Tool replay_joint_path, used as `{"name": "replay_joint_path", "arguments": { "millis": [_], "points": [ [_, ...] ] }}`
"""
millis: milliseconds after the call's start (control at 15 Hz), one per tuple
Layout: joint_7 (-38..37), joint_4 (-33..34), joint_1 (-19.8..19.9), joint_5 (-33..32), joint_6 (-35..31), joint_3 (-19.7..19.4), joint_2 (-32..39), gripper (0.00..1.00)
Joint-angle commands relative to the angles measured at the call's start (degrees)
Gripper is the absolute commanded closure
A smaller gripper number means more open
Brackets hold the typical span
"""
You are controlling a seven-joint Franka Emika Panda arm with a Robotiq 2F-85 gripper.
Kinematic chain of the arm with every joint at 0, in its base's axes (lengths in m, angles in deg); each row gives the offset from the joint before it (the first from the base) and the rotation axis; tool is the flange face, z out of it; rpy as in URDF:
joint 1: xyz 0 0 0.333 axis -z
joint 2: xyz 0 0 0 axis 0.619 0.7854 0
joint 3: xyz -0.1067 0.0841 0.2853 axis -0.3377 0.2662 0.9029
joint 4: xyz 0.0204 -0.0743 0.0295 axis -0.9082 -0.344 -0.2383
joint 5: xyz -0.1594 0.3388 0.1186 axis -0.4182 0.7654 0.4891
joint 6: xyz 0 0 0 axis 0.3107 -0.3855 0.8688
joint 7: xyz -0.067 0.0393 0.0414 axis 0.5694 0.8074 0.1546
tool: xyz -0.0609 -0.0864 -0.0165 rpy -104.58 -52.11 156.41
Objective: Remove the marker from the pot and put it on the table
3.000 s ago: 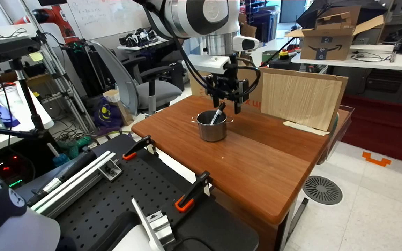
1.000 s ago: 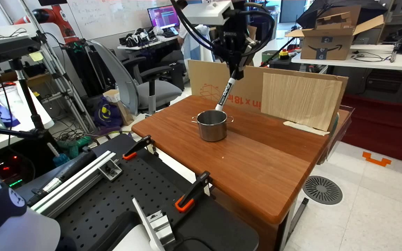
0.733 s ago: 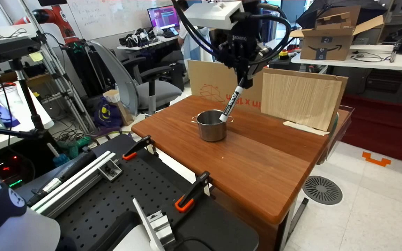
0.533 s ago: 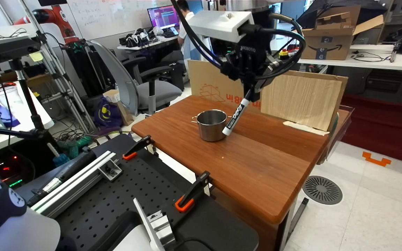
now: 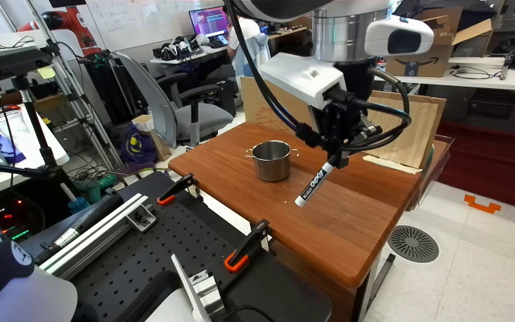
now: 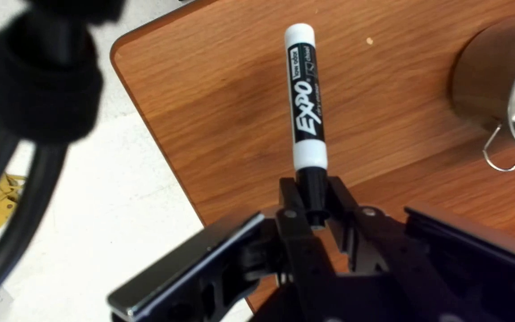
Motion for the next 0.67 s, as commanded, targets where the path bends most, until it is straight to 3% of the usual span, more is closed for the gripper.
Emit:
{"name": "replay_joint_path", "arguments": {
  "millis": [0, 600],
  "points": [
    [1.6, 4.0, 1.2, 2.6, -1.3, 1.1, 5.4, 0.95],
    [-1.4, 15.2, 2.4, 2.4, -0.9, 2.5, 17.8, 0.95]
  ]
}}
